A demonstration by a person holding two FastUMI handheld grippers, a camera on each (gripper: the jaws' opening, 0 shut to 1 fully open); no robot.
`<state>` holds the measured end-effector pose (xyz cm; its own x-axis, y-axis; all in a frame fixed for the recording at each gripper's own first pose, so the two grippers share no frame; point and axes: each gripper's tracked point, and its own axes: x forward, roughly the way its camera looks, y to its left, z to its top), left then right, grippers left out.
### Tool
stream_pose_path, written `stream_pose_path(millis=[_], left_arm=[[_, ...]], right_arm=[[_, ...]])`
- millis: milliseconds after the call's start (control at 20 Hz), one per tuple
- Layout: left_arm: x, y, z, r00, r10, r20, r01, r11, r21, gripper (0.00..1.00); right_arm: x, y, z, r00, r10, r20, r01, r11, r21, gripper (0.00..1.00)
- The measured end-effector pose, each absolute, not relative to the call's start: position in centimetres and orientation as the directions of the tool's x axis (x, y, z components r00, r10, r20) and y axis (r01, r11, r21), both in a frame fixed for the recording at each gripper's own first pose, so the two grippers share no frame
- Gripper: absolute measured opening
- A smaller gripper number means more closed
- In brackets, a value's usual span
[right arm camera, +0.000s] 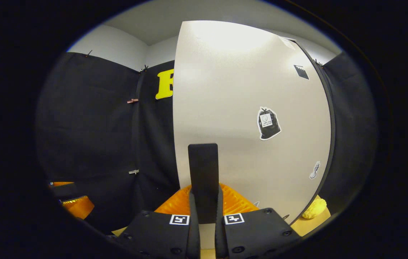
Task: Open the cabinet door with the right hand, grasp the bottle in the cabinet with the left hand and place it on the coaster, then close the cabinet door with the right hand.
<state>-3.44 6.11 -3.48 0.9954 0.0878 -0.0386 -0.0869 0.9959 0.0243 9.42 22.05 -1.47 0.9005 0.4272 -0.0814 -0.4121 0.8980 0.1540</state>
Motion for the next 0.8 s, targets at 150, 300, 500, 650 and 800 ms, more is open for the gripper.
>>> stream_pose_path(millis=[150,300,500,650,800], left_arm=[[-3.8,5.0,-3.1,0.997,0.072,-0.042,-0.071,0.997,0.03,0.95],[-3.7,3.9,-2.2,0.998,0.061,-0.029,-0.059,0.997,0.049,0.95],[-3.6,2.0,-1.3,0.999,0.042,-0.01,-0.041,0.997,0.061,0.94],[-3.6,0.6,-1.2,1.0,0.026,-0.012,-0.026,0.998,0.055,0.95],[-3.5,-1.4,-1.3,1.0,-0.003,-0.015,0.003,0.999,0.042,0.95]], right_arm=[[7.7,20.3,-1.3,0.897,0.435,-0.077,-0.418,0.892,0.174,0.2],[6.0,18.3,-0.9,0.906,0.419,-0.058,-0.405,0.899,0.169,0.2],[4.2,15.5,-0.8,0.905,0.422,-0.054,-0.407,0.896,0.178,0.2],[2.9,13.0,-0.6,0.917,0.397,-0.05,-0.384,0.908,0.166,0.2],[1.9,10.8,-0.5,0.932,0.358,-0.06,-0.347,0.927,0.143,0.19]])
